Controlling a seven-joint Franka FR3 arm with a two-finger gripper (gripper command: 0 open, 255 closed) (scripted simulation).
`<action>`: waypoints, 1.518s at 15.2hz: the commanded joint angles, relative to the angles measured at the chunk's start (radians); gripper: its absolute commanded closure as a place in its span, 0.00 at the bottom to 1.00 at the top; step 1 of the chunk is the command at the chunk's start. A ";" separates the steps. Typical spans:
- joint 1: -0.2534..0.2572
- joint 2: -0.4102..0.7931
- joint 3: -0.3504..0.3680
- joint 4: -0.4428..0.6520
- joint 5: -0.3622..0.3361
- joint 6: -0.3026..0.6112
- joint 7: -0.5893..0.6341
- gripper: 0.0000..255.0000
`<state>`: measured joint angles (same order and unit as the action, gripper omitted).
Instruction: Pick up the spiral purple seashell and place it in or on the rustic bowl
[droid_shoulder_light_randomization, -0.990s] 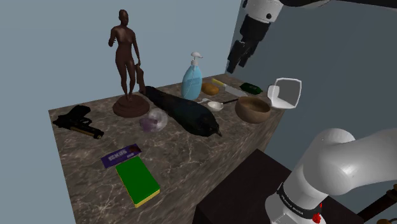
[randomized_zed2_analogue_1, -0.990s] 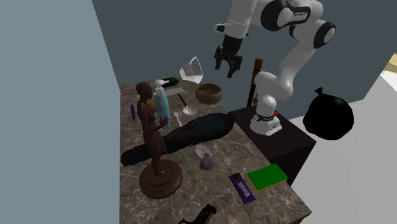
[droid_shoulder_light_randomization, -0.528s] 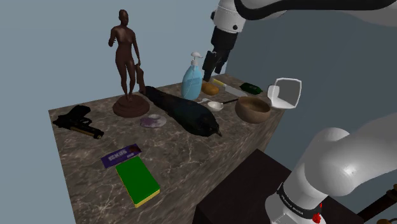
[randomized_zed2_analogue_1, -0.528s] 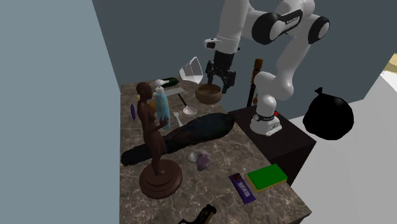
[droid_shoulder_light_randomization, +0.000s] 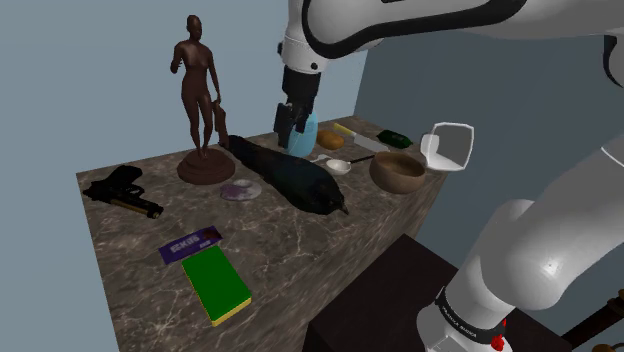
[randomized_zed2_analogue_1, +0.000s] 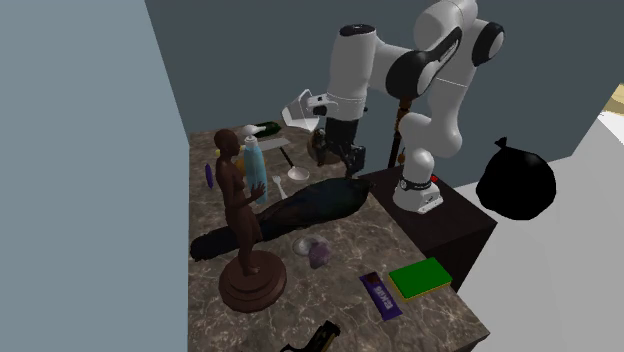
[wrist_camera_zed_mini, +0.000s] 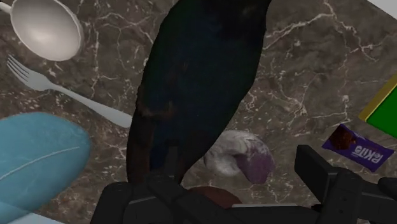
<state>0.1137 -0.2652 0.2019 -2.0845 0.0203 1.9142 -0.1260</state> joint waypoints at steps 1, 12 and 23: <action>0.012 0.069 0.019 0.049 -0.005 0.004 -0.003 0.00; 0.097 0.439 0.106 0.309 -0.076 0.019 -0.003 0.00; 0.098 0.465 0.104 0.239 -0.086 0.114 0.004 0.00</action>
<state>0.2119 0.1992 0.3054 -1.8450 -0.0654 2.0261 -0.1226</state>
